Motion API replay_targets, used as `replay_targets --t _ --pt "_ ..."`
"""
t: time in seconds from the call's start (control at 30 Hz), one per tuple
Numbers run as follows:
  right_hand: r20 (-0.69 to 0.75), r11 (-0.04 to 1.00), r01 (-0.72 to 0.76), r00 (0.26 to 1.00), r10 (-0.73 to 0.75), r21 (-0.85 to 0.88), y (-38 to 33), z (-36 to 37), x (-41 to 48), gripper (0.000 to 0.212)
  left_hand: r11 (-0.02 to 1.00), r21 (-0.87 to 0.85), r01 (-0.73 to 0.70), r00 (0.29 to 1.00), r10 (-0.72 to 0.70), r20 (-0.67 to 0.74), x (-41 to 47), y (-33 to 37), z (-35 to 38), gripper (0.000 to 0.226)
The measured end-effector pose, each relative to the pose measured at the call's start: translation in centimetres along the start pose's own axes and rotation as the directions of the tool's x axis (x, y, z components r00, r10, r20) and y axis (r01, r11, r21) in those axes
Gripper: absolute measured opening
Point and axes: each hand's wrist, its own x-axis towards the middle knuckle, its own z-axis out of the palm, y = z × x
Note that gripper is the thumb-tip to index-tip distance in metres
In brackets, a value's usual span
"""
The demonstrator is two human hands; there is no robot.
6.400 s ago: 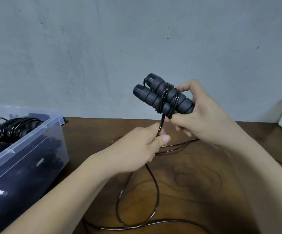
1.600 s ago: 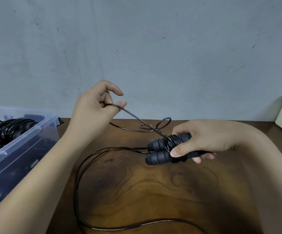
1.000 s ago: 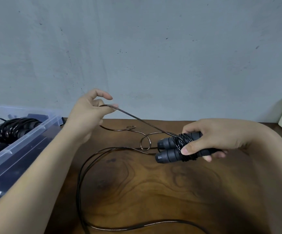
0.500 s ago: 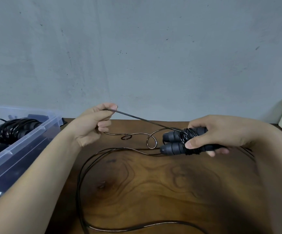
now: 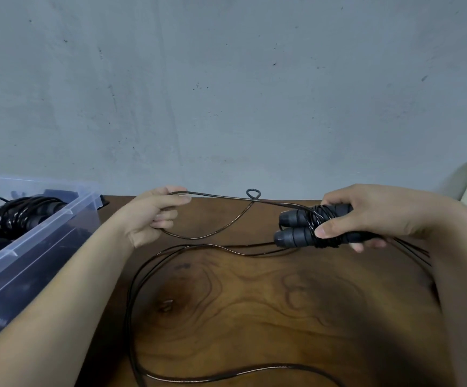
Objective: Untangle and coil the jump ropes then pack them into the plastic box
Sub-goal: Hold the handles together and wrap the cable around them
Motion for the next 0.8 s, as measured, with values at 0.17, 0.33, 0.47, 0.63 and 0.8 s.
replay_targets --t 0.17,0.33,0.47,0.63,0.8 --pt "-0.036 0.998 -0.036 0.999 0.035 -0.044 -0.1 0.1 0.2 0.035 0.494 0.844 -0.21 0.759 0.626 -0.178 0.4 -1.7 -0.6 0.02" --pt "-0.062 0.997 -0.058 0.997 0.055 -0.049 0.0 0.2 0.4 0.034 0.896 -0.434 0.094 0.992 -0.122 -0.037 1.6 -1.5 -0.2 0.012" --pt "-0.057 0.996 -0.07 0.996 0.067 -0.057 0.1 0.1 0.3 0.036 0.997 -0.024 -0.076 0.982 0.071 -0.176 1.8 -2.5 -0.5 0.026" --pt "-0.069 0.994 -0.073 0.995 0.068 -0.076 0.2 -0.4 0.1 0.037 0.463 0.88 -0.11 0.727 0.641 -0.246 0.8 -2.7 -1.7 0.033" --pt "-0.032 0.996 -0.069 0.997 0.067 -0.06 0.3 -0.2 0.3 0.038 0.727 0.645 -0.236 0.882 0.439 -0.172 0.9 -2.9 -1.7 0.034"
